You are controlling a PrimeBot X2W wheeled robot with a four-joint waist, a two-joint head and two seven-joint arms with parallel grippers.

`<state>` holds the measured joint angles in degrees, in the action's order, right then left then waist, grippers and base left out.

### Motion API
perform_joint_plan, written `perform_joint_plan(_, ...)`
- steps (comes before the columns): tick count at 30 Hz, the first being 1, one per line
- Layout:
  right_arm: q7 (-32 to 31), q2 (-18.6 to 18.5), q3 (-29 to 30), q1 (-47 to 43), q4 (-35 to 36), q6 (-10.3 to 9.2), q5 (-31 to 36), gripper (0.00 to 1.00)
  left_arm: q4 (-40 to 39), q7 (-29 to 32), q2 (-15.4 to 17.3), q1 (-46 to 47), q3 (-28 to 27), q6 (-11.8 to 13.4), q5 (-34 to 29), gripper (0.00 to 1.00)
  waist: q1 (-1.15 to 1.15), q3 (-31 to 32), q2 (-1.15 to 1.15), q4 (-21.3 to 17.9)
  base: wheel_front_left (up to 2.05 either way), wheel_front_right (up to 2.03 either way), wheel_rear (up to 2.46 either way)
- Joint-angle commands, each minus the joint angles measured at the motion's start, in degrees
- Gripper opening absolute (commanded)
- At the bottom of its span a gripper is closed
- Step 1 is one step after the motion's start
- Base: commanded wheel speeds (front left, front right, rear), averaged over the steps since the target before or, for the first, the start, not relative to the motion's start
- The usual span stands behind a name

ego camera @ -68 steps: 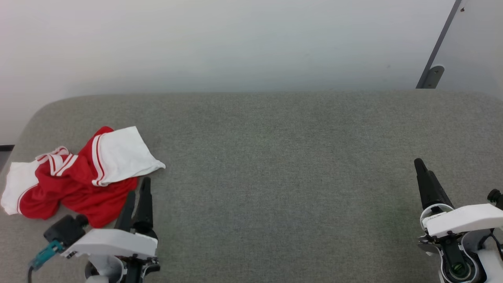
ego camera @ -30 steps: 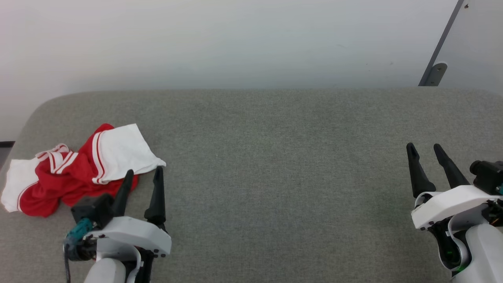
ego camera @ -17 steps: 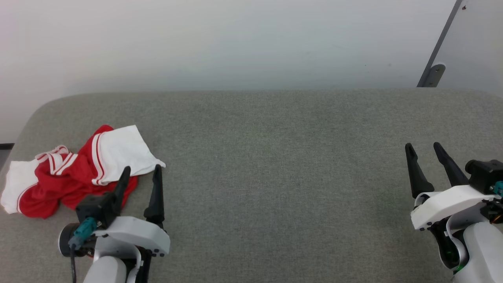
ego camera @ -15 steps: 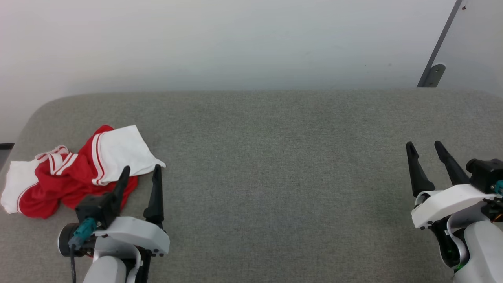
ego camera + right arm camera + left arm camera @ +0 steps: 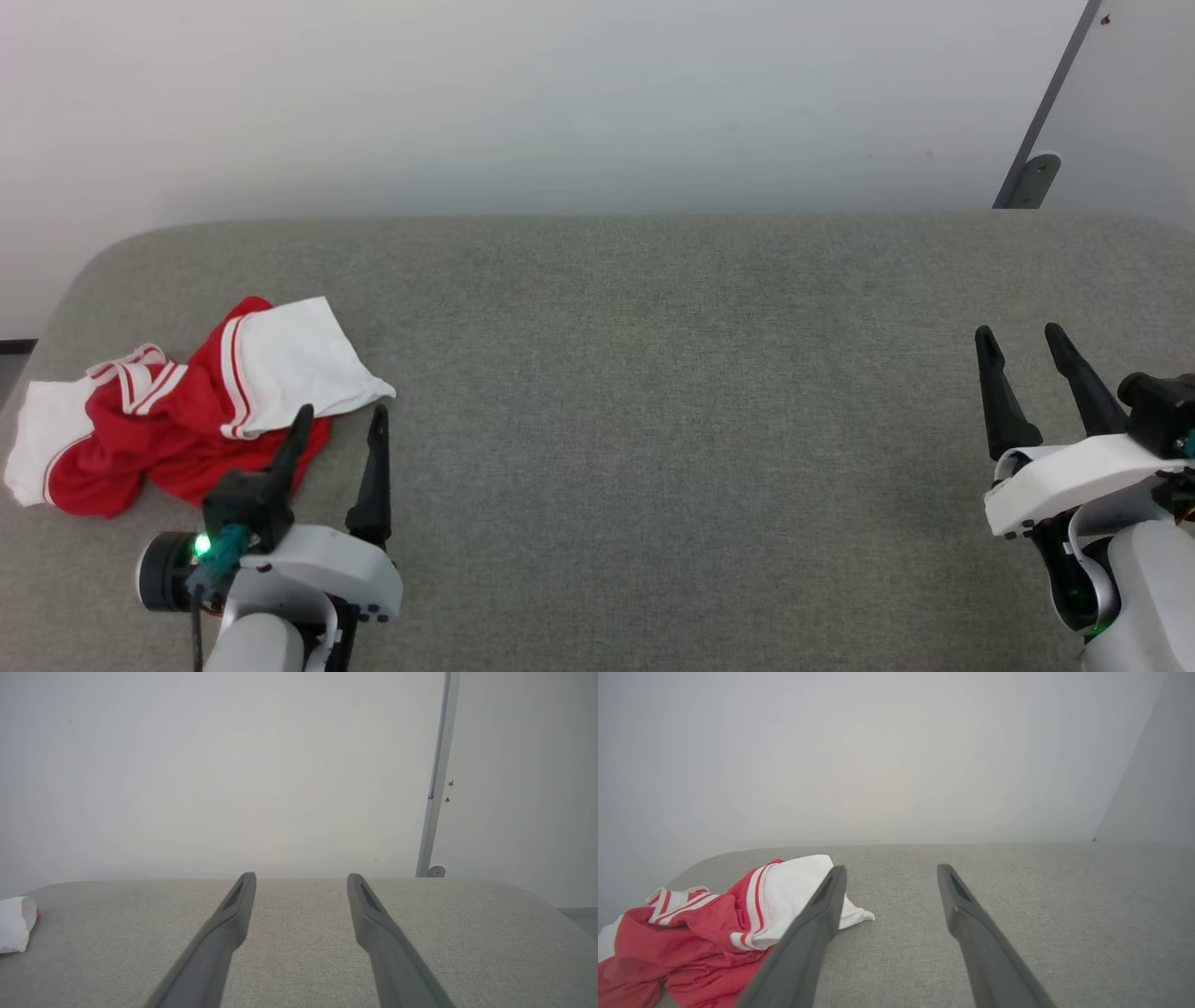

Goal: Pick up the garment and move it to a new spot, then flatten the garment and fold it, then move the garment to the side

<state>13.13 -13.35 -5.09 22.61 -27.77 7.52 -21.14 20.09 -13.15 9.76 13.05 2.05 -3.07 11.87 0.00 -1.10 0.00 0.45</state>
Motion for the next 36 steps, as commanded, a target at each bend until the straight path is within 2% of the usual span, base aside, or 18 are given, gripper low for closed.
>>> perform_joint_plan(1,0.6,-0.3,0.2,0.2,0.3,-0.05,1.0,1.00,0.6,-0.6,0.2,1.1,-0.2,-0.4,-1.8,1.00,0.00,0.1,0.00,0.0,0.00,0.00,0.00)
perform_joint_plan(17,2.1,-0.2,2.8,-0.3,0.6,-0.06,2.5,1.00,2.1,-2.2,-0.9,1.5,-1.7,-1.9,-7.1,1.00,0.00,0.6,0.00,0.9,0.00,0.00,0.00)
perform_joint_plan(26,2.1,0.5,3.3,-1.3,1.4,-0.06,1.5,1.00,3.0,-2.0,-1.8,1.8,-1.7,-2.3,-7.3,1.00,0.00,0.5,0.00,2.7,0.00,0.00,0.00)
perform_joint_plan(36,2.0,0.7,1.4,-2.4,2.7,-0.06,0.8,1.00,2.7,-2.0,-3.5,0.4,-3.0,-0.7,-7.8,1.00,0.00,-0.2,0.00,10.5,0.00,0.00,0.00)
